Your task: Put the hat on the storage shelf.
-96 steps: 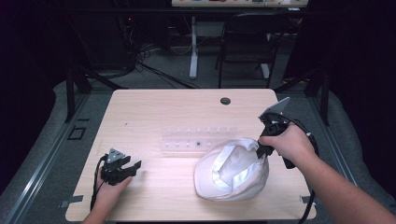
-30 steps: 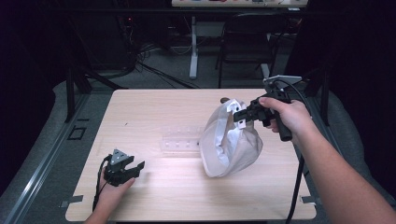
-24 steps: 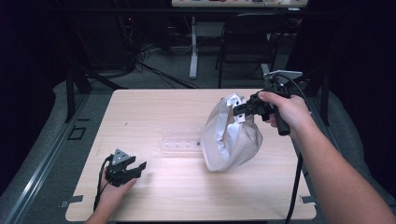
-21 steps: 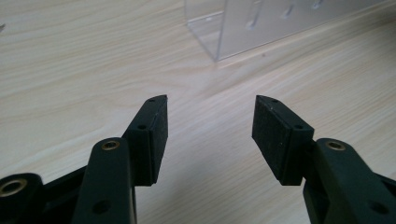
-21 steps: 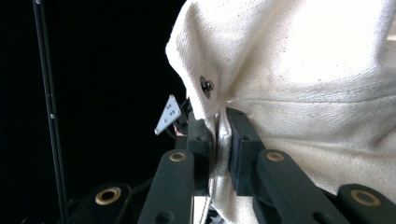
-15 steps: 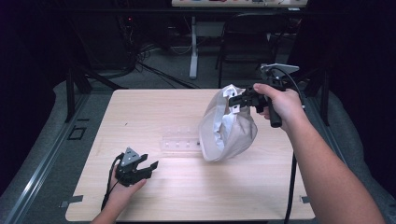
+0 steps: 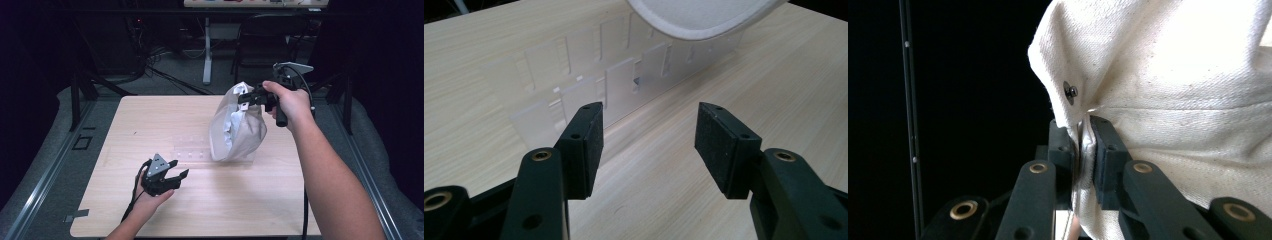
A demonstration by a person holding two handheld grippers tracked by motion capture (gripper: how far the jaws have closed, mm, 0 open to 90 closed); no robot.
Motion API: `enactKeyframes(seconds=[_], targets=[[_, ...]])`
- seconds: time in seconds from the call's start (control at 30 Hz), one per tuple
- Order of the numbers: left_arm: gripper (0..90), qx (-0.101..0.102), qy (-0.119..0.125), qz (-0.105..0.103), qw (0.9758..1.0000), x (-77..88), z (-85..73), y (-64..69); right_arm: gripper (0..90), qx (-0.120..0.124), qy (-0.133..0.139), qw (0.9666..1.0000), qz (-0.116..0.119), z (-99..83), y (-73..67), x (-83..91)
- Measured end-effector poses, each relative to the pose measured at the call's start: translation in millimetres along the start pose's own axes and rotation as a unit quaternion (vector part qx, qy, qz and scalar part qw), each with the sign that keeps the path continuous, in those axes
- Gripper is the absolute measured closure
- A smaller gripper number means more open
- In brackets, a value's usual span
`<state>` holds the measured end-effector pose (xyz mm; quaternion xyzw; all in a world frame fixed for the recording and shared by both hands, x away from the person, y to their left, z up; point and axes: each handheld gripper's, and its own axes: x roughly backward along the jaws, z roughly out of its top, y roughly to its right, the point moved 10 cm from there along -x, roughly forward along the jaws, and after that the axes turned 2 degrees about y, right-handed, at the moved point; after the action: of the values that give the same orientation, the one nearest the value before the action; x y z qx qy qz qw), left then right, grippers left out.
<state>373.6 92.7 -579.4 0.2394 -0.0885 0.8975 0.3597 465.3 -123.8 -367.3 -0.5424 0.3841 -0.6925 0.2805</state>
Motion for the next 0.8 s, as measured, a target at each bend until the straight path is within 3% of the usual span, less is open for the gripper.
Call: enactKeyframes(seconds=[0.43,0.67,0.8], targets=[[45.3,-0.027,0.011,-0.019,0.9994,-19.4,23.8,27.9,81.3,-0.018,0.028,0.9994,-0.002,15.7,6.3,-5.8],[45.2,-0.039,0.017,-0.019,0.9989,-31.8,39.5,38.6,81.3,-0.015,0.026,0.9996,-0.002,15.8,5.1,-11.3],[49.0,-0.060,0.010,-0.019,0.9979,-42.7,50.6,50.8,81.3,-0.014,0.026,0.9996,-0.005,16.1,5.4,-13.6]])
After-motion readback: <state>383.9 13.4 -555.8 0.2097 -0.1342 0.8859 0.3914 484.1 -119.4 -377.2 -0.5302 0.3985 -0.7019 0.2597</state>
